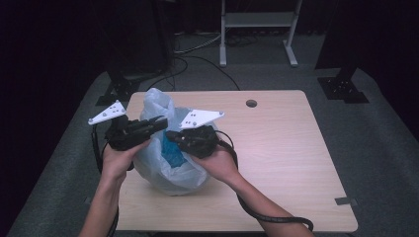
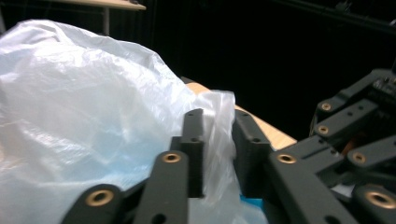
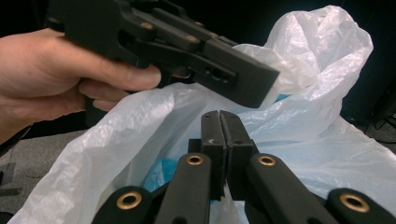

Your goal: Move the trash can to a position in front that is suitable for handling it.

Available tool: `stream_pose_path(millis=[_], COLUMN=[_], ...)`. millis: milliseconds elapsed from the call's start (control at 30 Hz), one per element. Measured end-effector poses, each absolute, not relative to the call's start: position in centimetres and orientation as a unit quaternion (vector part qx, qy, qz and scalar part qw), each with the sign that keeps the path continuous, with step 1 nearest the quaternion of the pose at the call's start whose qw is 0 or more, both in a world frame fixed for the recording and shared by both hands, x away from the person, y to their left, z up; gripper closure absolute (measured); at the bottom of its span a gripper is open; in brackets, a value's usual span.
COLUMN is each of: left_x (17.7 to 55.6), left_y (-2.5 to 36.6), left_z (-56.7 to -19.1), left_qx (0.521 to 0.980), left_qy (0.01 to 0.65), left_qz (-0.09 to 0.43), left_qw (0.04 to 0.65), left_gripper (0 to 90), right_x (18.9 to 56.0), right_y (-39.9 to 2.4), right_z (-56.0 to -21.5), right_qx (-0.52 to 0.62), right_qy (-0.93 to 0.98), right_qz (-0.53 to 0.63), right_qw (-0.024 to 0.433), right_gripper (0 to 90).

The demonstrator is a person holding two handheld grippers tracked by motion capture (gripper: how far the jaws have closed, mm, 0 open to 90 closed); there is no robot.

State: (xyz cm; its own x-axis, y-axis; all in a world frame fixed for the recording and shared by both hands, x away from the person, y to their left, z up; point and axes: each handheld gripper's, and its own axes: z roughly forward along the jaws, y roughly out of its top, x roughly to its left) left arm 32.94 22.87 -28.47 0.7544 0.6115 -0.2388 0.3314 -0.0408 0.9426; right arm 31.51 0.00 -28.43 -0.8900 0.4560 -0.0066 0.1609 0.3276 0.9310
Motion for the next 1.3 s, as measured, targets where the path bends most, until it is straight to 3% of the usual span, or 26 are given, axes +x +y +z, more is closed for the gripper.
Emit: stream_pose_path(millis=[200, 333, 400, 567, 733, 867, 1100, 1300], left_x=[33.5, 33.6, 33.7, 33.3, 33.2, 33.1, 32.9, 32.5], left_y=[22.4, 22.0, 21.8, 21.2, 21.3, 21.7, 22.2, 21.6], left_z=[-28.4, -28.2, -28.2, -28.1, -28.1, -27.7, -27.2, -26.7], left_qx=[0.719, 0.737, 0.746, 0.765, 0.755, 0.741, 0.73, 0.725], left_qy=[0.342, 0.339, 0.332, 0.306, 0.296, 0.292, 0.287, 0.263], left_qz=[0.093, 0.097, 0.109, 0.14, 0.148, 0.148, 0.148, 0.131], left_qw=[0.598, 0.576, 0.567, 0.55, 0.567, 0.586, 0.603, 0.623], left_gripper=[62.4, 61.2, 65.3, 85.0, 89.1, 89.3, 89.3, 89.3], right_x=[31.2, 31.0, 30.7, 30.8, 31.0, 31.3, 32.6, 34.2], right_y=[0.3, 0.6, 0.7, 0.5, 0.0, -0.7, -2.1, -2.2], right_z=[-28.7, -28.8, -28.8, -28.9, -29.0, -28.8, -28.6, -28.9], right_qx=[0.173, 0.154, 0.145, 0.145, 0.149, 0.156, 0.186, 0.202], right_qy=[0.811, 0.82, 0.824, 0.823, 0.819, 0.813, 0.801, 0.802], right_qz=[0.544, 0.538, 0.534, 0.537, 0.544, 0.553, 0.564, 0.561], right_qw=[0.128, 0.12, 0.122, 0.116, 0.107, 0.095, 0.074, 0.02], right_gripper=[89.0, 88.9, 88.9, 88.8, 85.8, 76.6, 49.6, 33.1])
